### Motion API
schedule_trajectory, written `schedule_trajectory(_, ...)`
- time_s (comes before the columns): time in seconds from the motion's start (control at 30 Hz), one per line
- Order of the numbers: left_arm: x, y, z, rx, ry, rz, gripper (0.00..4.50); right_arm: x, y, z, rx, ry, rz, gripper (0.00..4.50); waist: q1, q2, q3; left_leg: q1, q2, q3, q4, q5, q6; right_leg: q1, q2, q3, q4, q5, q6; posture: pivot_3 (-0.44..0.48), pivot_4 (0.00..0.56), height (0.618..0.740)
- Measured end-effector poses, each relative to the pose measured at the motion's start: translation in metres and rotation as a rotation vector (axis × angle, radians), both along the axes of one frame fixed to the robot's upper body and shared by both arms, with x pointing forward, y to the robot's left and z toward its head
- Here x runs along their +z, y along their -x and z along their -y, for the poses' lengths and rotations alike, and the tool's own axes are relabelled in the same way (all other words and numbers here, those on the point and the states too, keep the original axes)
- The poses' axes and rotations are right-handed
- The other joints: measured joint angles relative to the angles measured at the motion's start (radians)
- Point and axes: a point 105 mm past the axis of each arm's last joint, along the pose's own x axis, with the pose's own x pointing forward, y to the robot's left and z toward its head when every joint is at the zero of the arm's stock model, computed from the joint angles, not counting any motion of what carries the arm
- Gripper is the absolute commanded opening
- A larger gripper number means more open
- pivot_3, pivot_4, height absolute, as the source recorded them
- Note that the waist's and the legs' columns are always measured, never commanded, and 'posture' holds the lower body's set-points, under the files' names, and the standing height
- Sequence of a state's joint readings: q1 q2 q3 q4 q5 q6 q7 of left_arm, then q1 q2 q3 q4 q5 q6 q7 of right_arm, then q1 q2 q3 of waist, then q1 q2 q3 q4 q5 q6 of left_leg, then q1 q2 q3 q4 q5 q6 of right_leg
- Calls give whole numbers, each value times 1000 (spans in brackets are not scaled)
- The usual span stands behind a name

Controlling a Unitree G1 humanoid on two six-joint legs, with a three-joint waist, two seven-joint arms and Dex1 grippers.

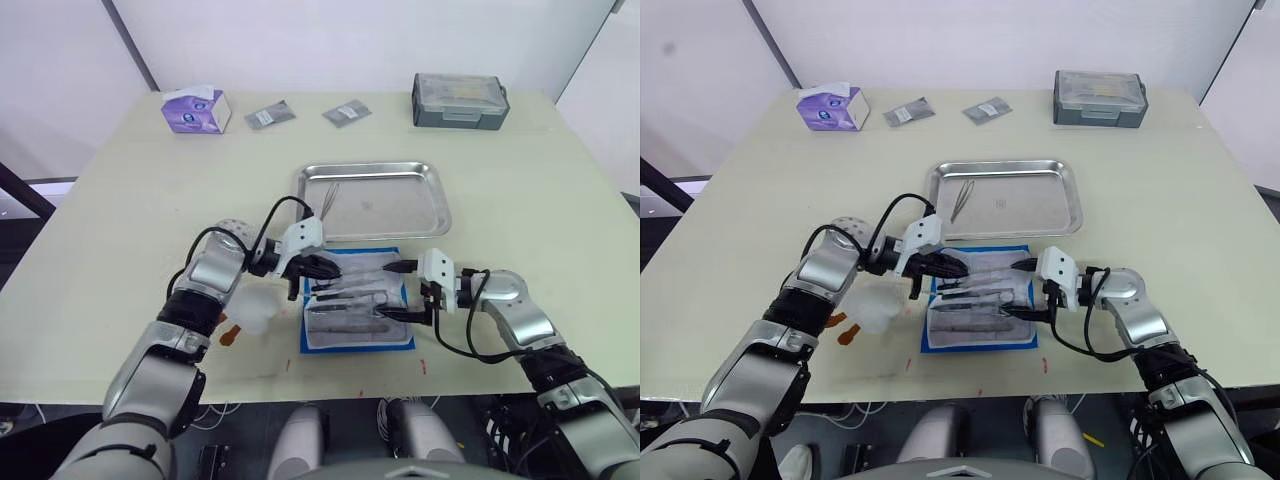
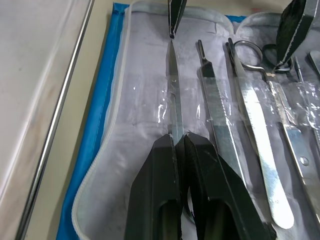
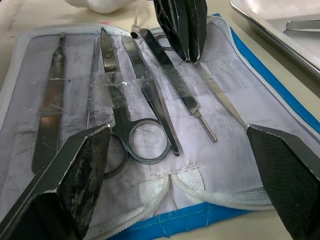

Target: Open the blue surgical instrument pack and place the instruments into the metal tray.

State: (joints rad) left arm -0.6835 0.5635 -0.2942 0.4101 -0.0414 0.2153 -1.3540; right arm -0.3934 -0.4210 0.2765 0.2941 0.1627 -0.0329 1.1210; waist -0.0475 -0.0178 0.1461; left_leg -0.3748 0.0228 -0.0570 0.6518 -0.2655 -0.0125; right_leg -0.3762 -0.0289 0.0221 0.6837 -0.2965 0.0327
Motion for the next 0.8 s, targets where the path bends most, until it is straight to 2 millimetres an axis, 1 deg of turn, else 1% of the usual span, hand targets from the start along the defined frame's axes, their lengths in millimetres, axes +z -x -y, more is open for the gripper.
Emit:
schedule_trajectory(0.4,4,0,-4,-10,-40,-24,28,0,0,0,0,-1,1,4500,0,0,0,0,0,0,0,0,0,0,0,0,0,0,0,0,150,734)
schedule_trajectory(0.8,18,-1,-4,41,-73,-118,28,0,0,-1,1,-4,4,4500,-4,0,0,-1,0,0,0,0,0,0,1,0,0,0,0,0,150,734)
